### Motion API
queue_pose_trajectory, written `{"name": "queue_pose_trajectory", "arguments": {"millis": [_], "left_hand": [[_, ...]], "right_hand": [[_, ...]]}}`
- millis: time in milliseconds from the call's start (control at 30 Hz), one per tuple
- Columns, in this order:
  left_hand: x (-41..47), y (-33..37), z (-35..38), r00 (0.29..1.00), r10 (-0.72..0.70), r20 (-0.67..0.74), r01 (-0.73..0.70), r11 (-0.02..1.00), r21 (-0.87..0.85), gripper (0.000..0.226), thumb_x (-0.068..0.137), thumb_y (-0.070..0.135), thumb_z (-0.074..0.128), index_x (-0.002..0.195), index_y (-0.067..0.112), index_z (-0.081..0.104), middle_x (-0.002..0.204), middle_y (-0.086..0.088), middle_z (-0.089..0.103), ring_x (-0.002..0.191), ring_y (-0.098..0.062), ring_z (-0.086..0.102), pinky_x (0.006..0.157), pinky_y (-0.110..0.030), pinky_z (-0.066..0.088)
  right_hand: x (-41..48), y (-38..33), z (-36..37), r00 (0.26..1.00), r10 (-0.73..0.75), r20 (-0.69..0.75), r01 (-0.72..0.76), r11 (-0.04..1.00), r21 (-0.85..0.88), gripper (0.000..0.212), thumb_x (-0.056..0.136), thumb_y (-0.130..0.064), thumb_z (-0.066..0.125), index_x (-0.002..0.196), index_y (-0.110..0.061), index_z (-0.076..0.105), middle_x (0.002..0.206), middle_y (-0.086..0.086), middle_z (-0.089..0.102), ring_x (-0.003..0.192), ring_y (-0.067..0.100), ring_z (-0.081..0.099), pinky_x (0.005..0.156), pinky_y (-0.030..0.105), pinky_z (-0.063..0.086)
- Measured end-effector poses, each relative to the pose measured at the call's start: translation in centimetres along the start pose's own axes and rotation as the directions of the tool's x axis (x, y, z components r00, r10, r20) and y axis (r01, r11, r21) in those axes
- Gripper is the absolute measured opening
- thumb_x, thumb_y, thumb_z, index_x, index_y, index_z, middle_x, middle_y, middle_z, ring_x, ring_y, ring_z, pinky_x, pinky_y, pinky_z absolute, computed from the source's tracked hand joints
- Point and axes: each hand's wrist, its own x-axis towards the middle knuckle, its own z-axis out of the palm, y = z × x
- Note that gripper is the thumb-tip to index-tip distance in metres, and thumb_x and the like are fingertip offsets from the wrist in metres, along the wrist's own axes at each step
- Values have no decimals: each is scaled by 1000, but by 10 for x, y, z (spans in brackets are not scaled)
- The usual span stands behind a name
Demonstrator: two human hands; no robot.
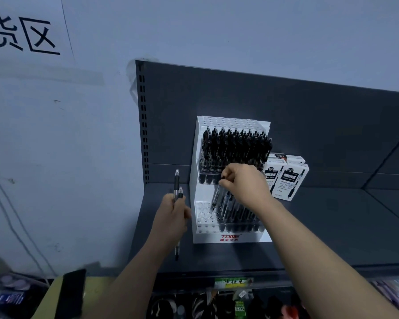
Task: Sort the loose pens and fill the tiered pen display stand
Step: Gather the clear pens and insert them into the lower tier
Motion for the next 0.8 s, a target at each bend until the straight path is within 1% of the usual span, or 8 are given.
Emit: {"name": "queue_pose_trajectory", "arguments": {"millis": [100, 200, 367, 500, 567, 667, 733, 800], "left_hand": [[0, 1, -2, 1000, 25, 19, -25, 1000, 12, 11, 94, 9, 41, 91, 8, 52, 71, -5, 56, 52, -15, 40, 51, -30, 34], [-1, 2, -1, 993, 112, 25, -113, 991, 67, 18, 98, 14, 44, 94, 2, 57, 66, -16, 54, 54, -18, 47, 55, -33, 41], [0, 6, 0, 991, 112, 73, -112, 994, -5, 16, 103, 21, 39, 105, 19, 55, 76, -8, 65, 54, -14, 53, 49, -23, 45], [2, 3, 1, 996, 78, 53, -82, 994, 67, 20, 98, 15, 41, 90, 11, 59, 70, -14, 53, 53, -12, 46, 56, -28, 38], [1, 4, 1, 993, 95, 68, -98, 994, 52, 20, 96, 14, 46, 87, 12, 64, 67, -10, 52, 56, -15, 46, 55, -27, 37], [-3, 13, 3, 981, 158, 113, -160, 987, 9, 18, 95, 14, 53, 89, 13, 70, 65, 2, 59, 58, -8, 52, 51, -16, 40], [-4, 17, 6, 968, 195, 158, -198, 980, 7, 19, 96, 13, 53, 91, 11, 71, 66, 5, 64, 62, -7, 57, 57, -15, 46], [-6, 20, 10, 956, 208, 209, -215, 976, 13, 21, 98, 14, 51, 91, 11, 71, 71, 2, 68, 65, -10, 61, 63, -20, 51]], "right_hand": [[2, -3, 2, 1000, -5, 13, 5, 1000, -30, 12, 90, -28, 66, 97, -21, 72, 91, -3, 73, 83, 17, 66, 78, 36, 56], [5, -6, 3, 1000, -21, 4, 21, 998, -54, 15, 92, -27, 63, 99, -20, 75, 93, 0, 74, 84, 20, 67, 77, 36, 56], [6, -5, 7, 998, -58, 0, 58, 990, -128, 21, 95, -23, 56, 102, -21, 75, 96, 0, 75, 85, 19, 67, 76, 32, 54], [4, -3, 6, 996, -88, -11, 85, 985, -152, 21, 94, -26, 58, 108, -21, 74, 99, 1, 74, 97, 21, 62, 88, 37, 51], [0, -3, 1, 992, -109, -61, 101, 987, -129, 26, 94, -30, 58, 116, -21, 69, 104, 1, 71, 106, 22, 54, 93, 37, 47], [-10, -9, -8, 987, -137, -88, 147, 982, 121, 23, 94, -34, 58, 109, -24, 71, 100, -7, 67, 101, 14, 52, 88, 29, 44], [-15, -16, -13, 989, -145, -4, 137, 931, 339, 18, 92, -33, 62, 102, -23, 73, 88, -8, 66, 81, 1, 55, 75, 20, 45], [-17, -20, -17, 987, -133, 91, 74, 875, 479, 8, 90, -26, 67, 92, -19, 71, 72, -6, 60, 55, -3, 47, 55, 13, 40]]}}
